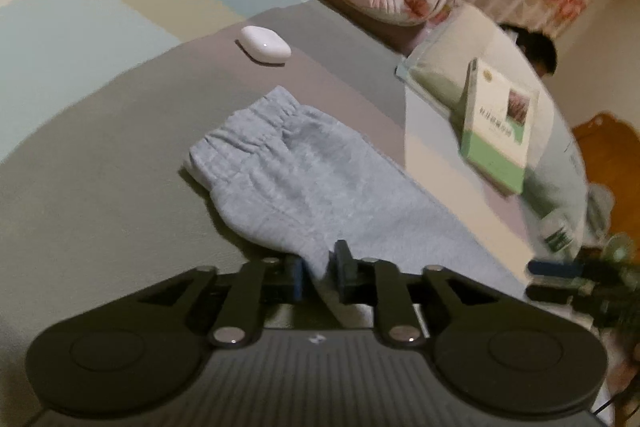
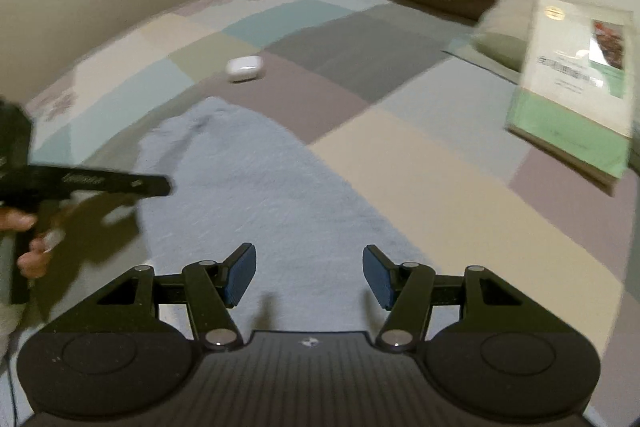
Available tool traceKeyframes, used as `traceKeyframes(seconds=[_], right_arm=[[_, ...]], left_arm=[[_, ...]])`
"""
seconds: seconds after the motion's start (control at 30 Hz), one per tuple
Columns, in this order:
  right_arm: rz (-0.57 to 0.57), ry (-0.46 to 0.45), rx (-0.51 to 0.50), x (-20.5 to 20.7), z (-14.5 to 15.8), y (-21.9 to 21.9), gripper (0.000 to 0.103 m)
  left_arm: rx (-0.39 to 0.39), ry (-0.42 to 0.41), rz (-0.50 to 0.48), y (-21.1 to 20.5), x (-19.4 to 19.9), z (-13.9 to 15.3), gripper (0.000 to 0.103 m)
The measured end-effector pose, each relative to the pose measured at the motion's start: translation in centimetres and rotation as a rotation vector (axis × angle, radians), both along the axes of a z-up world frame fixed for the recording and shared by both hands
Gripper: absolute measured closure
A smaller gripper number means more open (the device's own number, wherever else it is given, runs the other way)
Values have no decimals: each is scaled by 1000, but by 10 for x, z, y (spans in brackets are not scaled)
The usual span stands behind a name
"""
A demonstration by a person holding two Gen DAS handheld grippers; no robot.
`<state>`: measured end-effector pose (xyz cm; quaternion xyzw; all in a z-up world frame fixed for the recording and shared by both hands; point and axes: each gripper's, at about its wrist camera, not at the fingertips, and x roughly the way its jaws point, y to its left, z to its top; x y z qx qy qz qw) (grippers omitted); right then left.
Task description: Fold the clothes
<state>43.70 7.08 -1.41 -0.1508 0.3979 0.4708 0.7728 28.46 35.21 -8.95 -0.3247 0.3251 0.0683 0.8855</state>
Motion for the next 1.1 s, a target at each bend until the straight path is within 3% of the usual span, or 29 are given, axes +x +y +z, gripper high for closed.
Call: traceKeyframes(seconds=[0.17, 0.3, 0.4, 0.5, 0.87, 1.0, 1.1], right_arm=[[87, 27, 8, -52, -9, -14, 39], [42, 100, -59, -60, -35, -18, 39], [-8, 185, -31, -67, -51, -27, 35], [-12, 203, -11, -75, -46, -30, 33], [28, 18, -19, -40, 5, 5, 35], [28, -12, -7, 10, 17, 27, 39], [29, 25, 18, 53, 12, 47, 42]], left_arm=[[-60, -32, -2, 3, -2, -1, 65], [-63, -47, -13, 0, -2, -1, 58], [-77, -50, -15, 1, -2, -1, 56], [-84, -50, -15, 2, -2, -1, 56], [-81, -51, -15, 2, -2, -2, 56], [-78, -51, -12, 1, -2, -3, 56], [-91, -50, -4, 3, -2, -4, 56]])
